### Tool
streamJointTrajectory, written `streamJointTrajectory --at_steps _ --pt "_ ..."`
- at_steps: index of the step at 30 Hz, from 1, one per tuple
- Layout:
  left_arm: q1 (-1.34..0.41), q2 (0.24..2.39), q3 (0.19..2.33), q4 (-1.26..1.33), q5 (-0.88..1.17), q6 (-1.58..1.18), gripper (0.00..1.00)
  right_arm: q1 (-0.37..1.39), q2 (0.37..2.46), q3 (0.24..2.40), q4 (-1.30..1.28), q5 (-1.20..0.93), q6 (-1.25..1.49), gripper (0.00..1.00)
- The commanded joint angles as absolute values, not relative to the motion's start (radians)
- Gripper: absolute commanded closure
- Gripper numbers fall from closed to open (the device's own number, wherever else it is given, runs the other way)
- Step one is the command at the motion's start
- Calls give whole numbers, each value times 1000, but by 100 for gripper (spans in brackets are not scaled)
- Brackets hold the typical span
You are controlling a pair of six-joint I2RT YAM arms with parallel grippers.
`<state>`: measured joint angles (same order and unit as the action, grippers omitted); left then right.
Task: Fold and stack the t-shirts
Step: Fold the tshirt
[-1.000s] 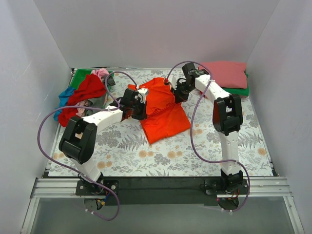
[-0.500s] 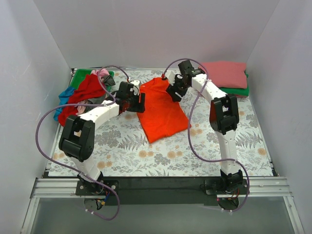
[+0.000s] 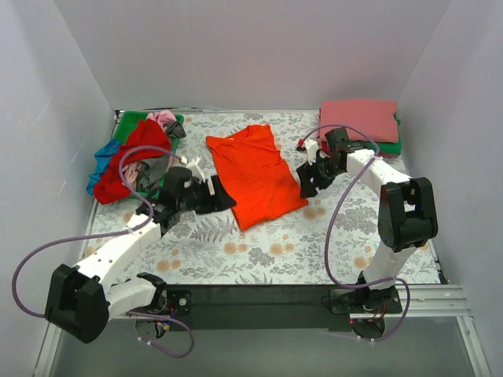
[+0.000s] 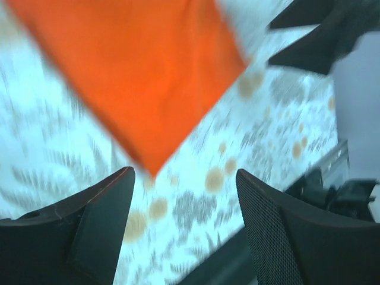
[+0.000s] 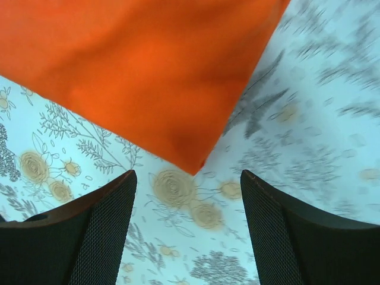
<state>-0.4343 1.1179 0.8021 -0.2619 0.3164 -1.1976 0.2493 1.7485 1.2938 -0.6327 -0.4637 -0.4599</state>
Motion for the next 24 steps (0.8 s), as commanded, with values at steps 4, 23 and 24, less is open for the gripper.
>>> streamJointTrajectory --at_steps 4,23,24 --pt "-468 1086 534 -178 330 -1603 44 253 1764 1215 -526 -431 -292 24" --pt "-500 1506 572 -5 328 -1769 48 229 1873 1175 -502 -531 -244 38" --pt "-499 1515 577 -6 330 -1770 50 227 1878 1175 -502 -535 -245 42"
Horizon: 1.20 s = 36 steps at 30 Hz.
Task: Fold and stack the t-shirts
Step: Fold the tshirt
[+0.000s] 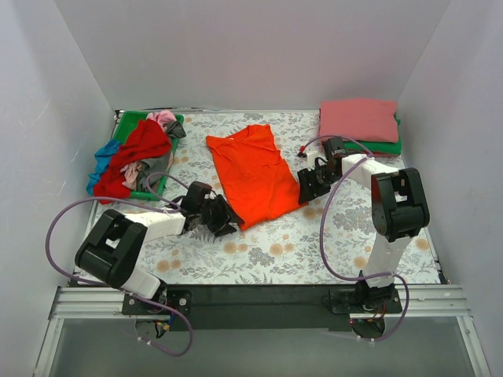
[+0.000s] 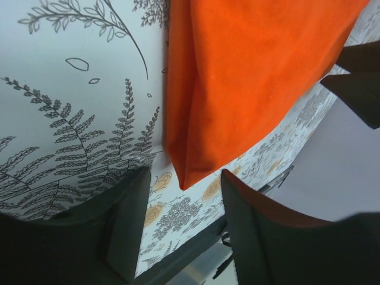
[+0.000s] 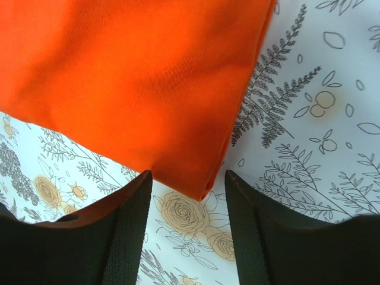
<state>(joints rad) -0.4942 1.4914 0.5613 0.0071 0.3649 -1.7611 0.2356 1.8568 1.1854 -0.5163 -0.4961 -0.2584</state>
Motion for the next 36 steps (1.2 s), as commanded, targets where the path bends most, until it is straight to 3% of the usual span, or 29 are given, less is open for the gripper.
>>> streamJointTrajectory --at_steps 1,4,5,6,9,20,23,24,26,28,31,34,35,36 --pt "-500 1525 581 -5 330 -1770 58 226 1881 1175 -502 -537 -242 46" --pt "-500 1552 589 -5 331 -1750 81 218 1893 1172 -505 -567 -245 63" --pt "-500 1552 588 -5 327 -1738 86 216 1891 1170 -508 -584 -247 68" --pt "-502 1551 584 -12 327 -1730 90 213 1885 1160 -508 -592 -247 81" --pt "-502 1500 563 -57 319 -1706 100 209 1853 1137 -526 -597 -271 99" --pt "-502 1178 491 -342 330 -1623 100 219 1671 942 -752 -698 -426 99" --pt "-506 1060 503 -351 392 -1537 98 218 1602 924 -768 -651 -445 77" --pt "-508 1034 529 -350 426 -1498 83 213 1580 920 -776 -637 -448 67" --pt "-512 973 580 -344 459 -1351 65 210 1513 928 -785 -583 -474 54" --pt "-517 954 673 -341 489 -1242 49 209 1442 943 -811 -552 -517 49" --pt "-538 957 753 -316 491 -955 35 210 1346 982 -837 -549 -661 41" --pt "-572 971 691 -252 486 -628 34 221 1229 959 -827 -624 -918 31" --pt "-596 982 661 -221 479 -551 32 219 1192 925 -812 -693 -1013 21" --pt "-616 991 637 -222 476 -365 32 221 1152 811 -804 -730 -1252 2"
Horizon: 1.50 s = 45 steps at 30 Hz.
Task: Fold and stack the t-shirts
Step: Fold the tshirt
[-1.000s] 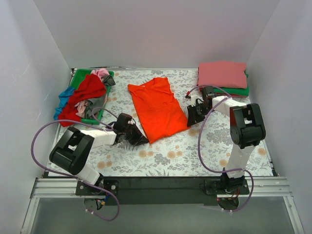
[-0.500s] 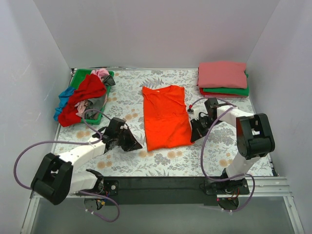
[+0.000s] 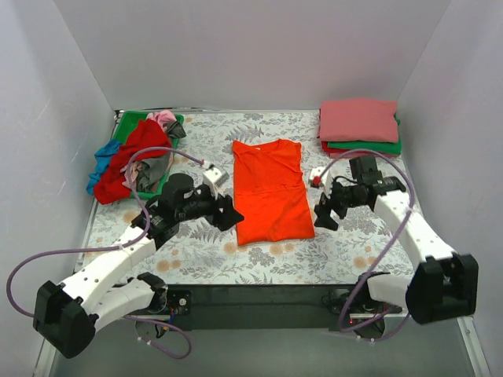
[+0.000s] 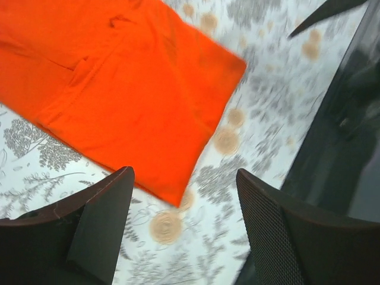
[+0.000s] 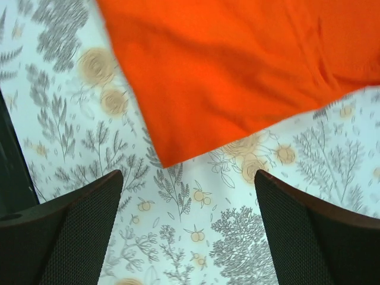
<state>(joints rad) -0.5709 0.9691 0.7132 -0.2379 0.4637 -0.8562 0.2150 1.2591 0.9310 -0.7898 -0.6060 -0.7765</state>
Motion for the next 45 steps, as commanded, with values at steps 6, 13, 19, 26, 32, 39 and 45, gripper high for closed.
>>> streamJointTrajectory --at_steps 6,13,19,26,32,39,45 --pt "-791 1026 505 -213 422 -126 31 339 1109 701 -668 -697 -1335 11" --pt "-871 1132 468 -55 261 -140 34 428 1143 608 -422 -531 -1204 13" --pt "-879 1244 465 70 204 -123 37 446 1173 554 -325 -474 -1193 15" --pt "-881 1347 468 124 95 -117 43 465 1218 528 -278 -428 -1180 21" --pt "-881 1365 437 166 57 -98 46 488 1258 492 -245 -397 -1178 35" --pt "-879 1416 454 153 35 -72 71 503 1298 509 -265 -413 -1157 69" --pt "-881 1314 434 98 155 -64 100 503 1289 551 -420 -521 -1181 99"
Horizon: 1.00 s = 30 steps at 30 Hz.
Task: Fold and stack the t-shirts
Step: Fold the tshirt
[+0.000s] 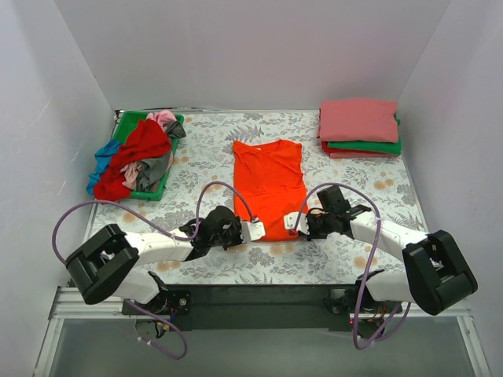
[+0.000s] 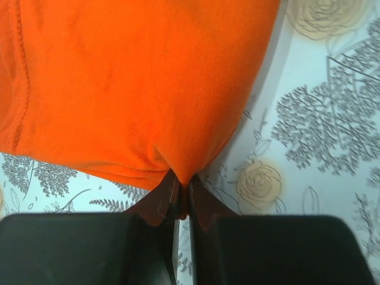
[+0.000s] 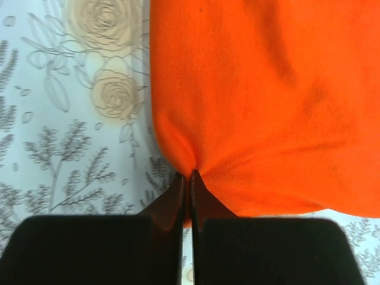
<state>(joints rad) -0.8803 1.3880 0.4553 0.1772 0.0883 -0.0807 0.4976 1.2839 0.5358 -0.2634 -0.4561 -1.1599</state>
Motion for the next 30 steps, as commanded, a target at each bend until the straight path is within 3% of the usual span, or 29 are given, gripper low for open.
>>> streamJointTrajectory --at_steps 1,7,10,14,19,30 --pt "-881 1287 434 71 187 -66 100 503 1267 554 -452 -532 -1186 99" --pt "-922 1080 440 -176 475 -170 100 505 1120 571 -748 -636 -1270 99" --pt "-988 993 437 -238 520 -218 100 509 1033 607 -877 -679 -1273 99" --pt "-989 934 452 -249 483 -209 100 508 979 708 -862 -628 -1137 99" --pt "-924 975 474 -167 393 -152 100 496 1106 917 -752 -525 -999 99" --pt "-509 1256 664 86 644 -192 100 427 1589 1402 -638 -465 -871 99"
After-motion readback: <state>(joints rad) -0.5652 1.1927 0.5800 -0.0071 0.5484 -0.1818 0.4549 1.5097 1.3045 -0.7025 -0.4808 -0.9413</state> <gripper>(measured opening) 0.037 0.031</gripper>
